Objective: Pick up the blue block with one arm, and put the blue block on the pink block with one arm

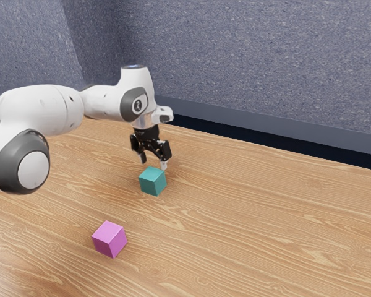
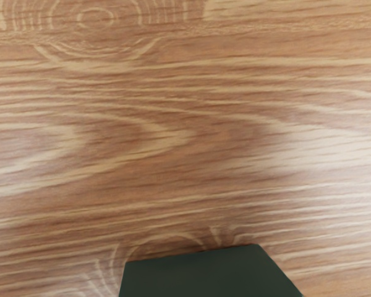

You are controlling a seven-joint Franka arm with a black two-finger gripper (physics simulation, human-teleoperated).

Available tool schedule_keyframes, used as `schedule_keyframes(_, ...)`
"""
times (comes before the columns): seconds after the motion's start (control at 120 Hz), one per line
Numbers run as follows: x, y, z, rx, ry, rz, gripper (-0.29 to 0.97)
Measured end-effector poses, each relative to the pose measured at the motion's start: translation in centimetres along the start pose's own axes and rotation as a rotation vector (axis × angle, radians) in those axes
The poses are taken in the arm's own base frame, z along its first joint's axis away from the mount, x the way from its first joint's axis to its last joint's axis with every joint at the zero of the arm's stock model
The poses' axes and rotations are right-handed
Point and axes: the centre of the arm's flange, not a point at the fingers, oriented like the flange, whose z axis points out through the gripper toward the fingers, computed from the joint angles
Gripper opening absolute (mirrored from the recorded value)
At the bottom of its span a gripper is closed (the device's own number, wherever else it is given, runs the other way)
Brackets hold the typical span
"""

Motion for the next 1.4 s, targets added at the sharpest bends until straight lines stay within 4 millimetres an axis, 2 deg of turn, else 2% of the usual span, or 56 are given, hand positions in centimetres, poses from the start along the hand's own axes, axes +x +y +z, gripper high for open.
schedule_keyframes(0.092,-0.8,0.4,-1.6,0.01,0.025,0.029,0.66)
schedule_keyframes(0.183,-2.6,0.9,-2.0,0.017,0.037,0.041,0.66)
schedule_keyframes(0.367,-3.6,1.7,-2.1,0.029,0.097,0.04,0.66)
schedule_keyframes(0.5,-4.6,1.8,-1.3,0.028,0.114,0.016,0.66)
schedule_keyframes(0.85,-4.9,2.3,1.0,0.027,0.126,0.003,0.66)
schedule_keyframes(1.4,-5.1,1.9,2.9,0.026,0.123,-0.016,0.66)
